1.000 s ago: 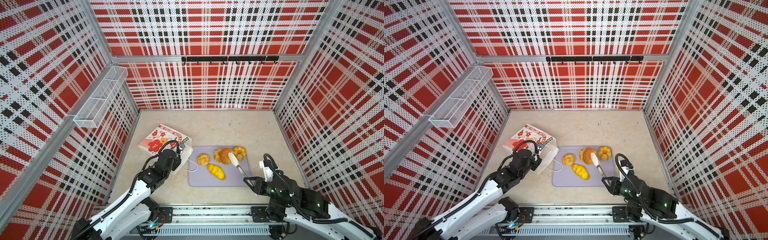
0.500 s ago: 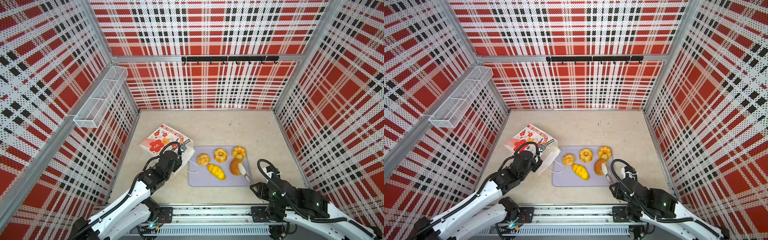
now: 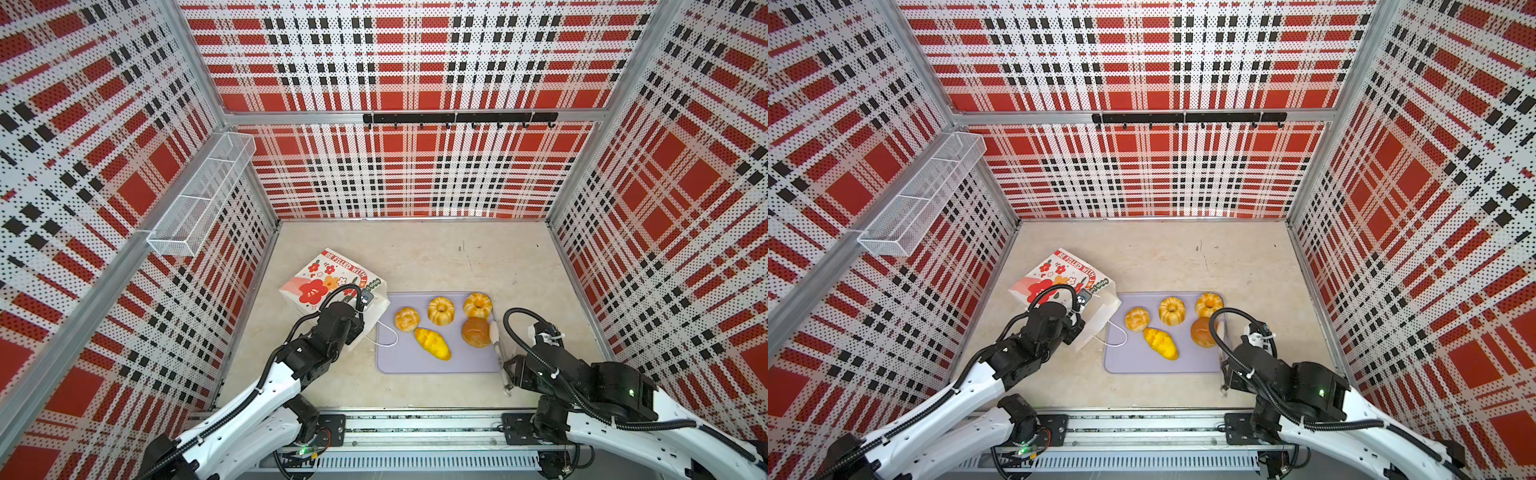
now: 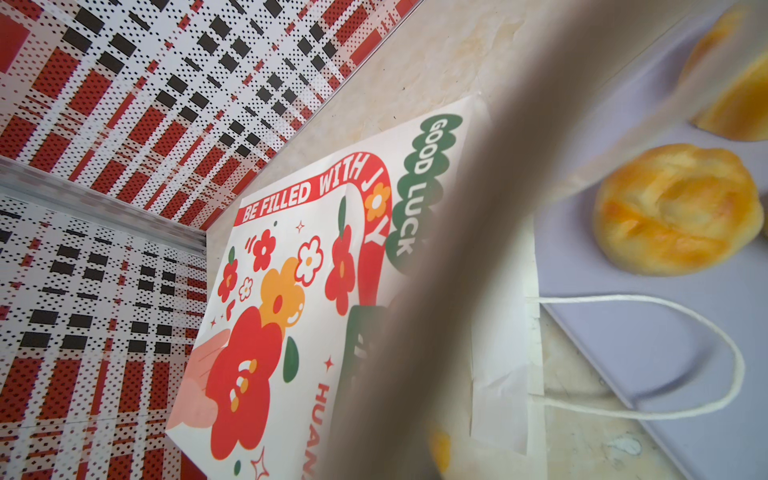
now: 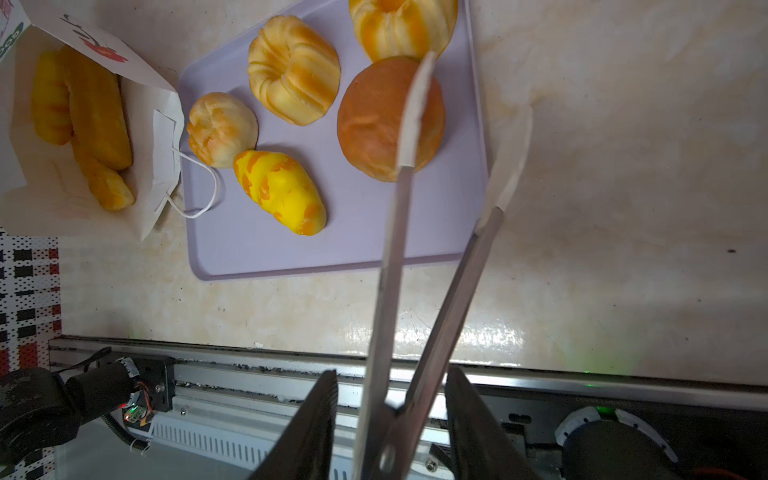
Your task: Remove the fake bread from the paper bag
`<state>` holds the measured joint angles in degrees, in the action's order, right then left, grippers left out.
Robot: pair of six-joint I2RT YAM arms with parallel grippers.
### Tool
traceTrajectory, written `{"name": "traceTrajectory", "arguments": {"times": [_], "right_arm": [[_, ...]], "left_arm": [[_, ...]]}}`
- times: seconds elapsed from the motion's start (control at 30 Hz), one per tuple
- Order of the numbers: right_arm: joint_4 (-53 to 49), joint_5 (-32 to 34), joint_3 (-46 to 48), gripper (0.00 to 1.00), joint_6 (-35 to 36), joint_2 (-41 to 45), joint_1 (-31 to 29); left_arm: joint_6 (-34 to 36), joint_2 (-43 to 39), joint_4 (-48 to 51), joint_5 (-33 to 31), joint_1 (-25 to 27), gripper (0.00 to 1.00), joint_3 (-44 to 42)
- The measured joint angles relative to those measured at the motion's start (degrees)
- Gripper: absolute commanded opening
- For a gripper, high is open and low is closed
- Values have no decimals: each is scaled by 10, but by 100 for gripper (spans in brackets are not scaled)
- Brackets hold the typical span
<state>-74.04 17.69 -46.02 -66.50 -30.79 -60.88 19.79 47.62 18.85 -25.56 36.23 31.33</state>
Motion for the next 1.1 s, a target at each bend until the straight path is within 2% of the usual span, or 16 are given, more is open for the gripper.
{"name": "traceTrajectory", "arguments": {"times": [0.27, 0.3, 0.33, 0.5, 0.63, 0.73, 0.93, 1.1], "right_arm": [[3, 22, -38, 46, 35, -58, 0], [6, 22, -38, 48, 40, -63, 0], [8, 21, -38, 55, 43, -68, 0], [49, 0, 0, 74, 45, -73, 0], [102, -33, 78, 73, 30, -79, 0], [137, -49, 113, 70, 24, -114, 0], [209, -59, 122, 65, 31, -223, 8], [247, -58, 129, 58, 48, -264, 37]], "left_arm": [[0, -1, 0, -3, -2, 0, 0], [0, -1, 0, -3, -2, 0, 0], [0, -2, 0, -3, -2, 0, 0], [0, -7, 0, -3, -2, 0, 0], [0, -8, 0, -3, -2, 0, -2], [0, -8, 0, -2, -2, 0, -2], [0, -14, 0, -2, -2, 0, -5], [0, -17, 0, -2, -2, 0, -8]]}}
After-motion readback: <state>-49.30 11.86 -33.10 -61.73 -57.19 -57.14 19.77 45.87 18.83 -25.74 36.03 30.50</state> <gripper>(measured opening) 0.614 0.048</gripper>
